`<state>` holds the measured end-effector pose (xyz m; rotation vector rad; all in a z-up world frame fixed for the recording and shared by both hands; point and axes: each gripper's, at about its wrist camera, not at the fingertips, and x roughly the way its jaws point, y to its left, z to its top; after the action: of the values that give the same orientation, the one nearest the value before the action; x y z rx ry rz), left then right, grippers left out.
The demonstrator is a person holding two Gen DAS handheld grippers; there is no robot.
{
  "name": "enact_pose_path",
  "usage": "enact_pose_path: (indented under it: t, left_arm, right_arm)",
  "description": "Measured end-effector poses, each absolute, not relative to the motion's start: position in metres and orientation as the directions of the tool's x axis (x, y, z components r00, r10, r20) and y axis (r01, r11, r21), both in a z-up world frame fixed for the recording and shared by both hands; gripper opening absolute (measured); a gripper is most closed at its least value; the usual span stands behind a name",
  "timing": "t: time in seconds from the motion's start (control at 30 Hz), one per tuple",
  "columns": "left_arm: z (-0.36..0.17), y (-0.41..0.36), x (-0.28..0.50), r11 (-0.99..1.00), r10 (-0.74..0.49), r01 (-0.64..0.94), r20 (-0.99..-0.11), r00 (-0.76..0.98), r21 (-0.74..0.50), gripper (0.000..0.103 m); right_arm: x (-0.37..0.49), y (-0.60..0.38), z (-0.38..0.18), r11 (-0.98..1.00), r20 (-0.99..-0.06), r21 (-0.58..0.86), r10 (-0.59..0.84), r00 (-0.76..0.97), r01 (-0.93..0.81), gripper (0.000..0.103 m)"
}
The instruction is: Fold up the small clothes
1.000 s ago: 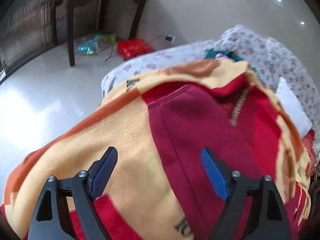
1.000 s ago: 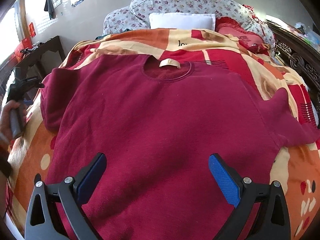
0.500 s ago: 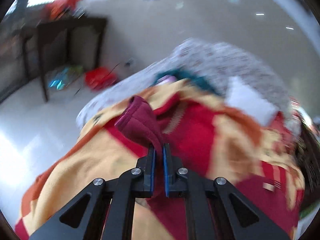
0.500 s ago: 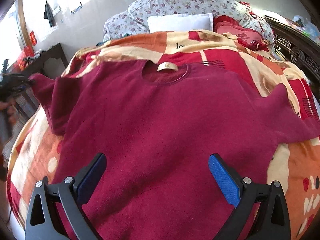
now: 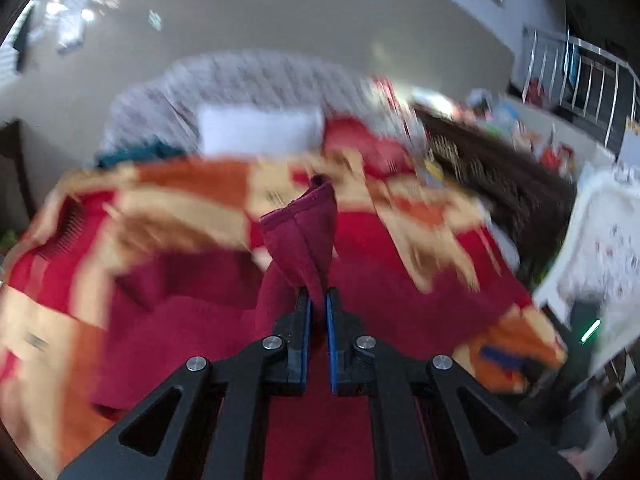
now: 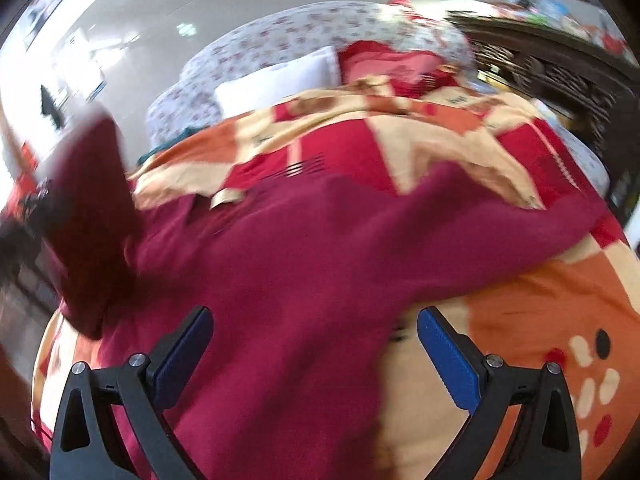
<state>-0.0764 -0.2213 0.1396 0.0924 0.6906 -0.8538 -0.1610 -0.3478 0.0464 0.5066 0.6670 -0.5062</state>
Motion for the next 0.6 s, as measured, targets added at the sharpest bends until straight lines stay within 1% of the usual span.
enact_pose_path:
  t: [0.13,0.2,0.27,0.3,0.33,0.4,0.43,0.47,0.5,0.53,0.6]
  left_arm:
    - [0.075,-0.259,-0.085,0.618,-0.642,0.763,-0.681,0.353,-0.187,0.008]
    - [0.064,-0.266,-0.094,0.605,-0.625,0.775,-0.711,0.322,-0.181,0.011]
    - [0.069,-0.254,-0.099,0.593,-0.618,0.791,-0.714,0.328,-0.15,0.018]
    - [0.076,-0.243,-0.103,0.591,-0.623,0.795,-0.702,0.345,-0.133,0.032]
    - [0.086,-0.228,-0.105,0.602,-0.624,0.792,-0.678,0.389,-0.1,0.055]
    - [0.107,-0.194,-0.104,0.647,-0.615,0.762,-0.61,0.5,-0.027,0.076]
    - [0.114,-0.178,-0.101,0.672,-0.601,0.741,-0.579,0.55,0.006,0.079]
    - [0.119,-0.166,-0.095,0.697,-0.577,0.716,-0.562,0.593,0.041,0.08]
    - [0.124,-0.156,-0.087,0.723,-0.54,0.686,-0.553,0.635,0.082,0.08]
    - [0.124,-0.145,-0.072,0.762,-0.47,0.631,-0.55,0.691,0.143,0.08]
    - [0.12,-0.134,-0.049,0.802,-0.396,0.569,-0.552,0.734,0.18,0.08]
  right_arm:
    - [-0.173,-0.372,0.043,0.73,-0.683,0.322,-0.261,0.682,0.602,0.103]
    - [-0.169,-0.375,0.042,0.734,-0.675,0.34,-0.244,0.696,0.587,0.103]
    - [-0.164,-0.373,0.04,0.753,-0.673,0.353,-0.209,0.71,0.556,0.103]
    - [-0.158,-0.369,0.04,0.769,-0.672,0.358,-0.181,0.718,0.53,0.103]
    - [-0.154,-0.367,0.038,0.778,-0.673,0.356,-0.17,0.72,0.518,0.103]
    - [-0.142,-0.36,0.036,0.805,-0.683,0.327,-0.161,0.712,0.495,0.103]
    - [-0.137,-0.358,0.034,0.812,-0.686,0.317,-0.161,0.71,0.49,0.103]
    - [-0.133,-0.358,0.032,0.813,-0.688,0.315,-0.159,0.708,0.489,0.103]
    - [-0.127,-0.359,0.029,0.812,-0.693,0.318,-0.152,0.705,0.488,0.103]
    - [-0.121,-0.36,0.026,0.811,-0.699,0.322,-0.145,0.701,0.488,0.103]
    - [-0.109,-0.36,0.017,0.815,-0.724,0.291,-0.156,0.672,0.502,0.103]
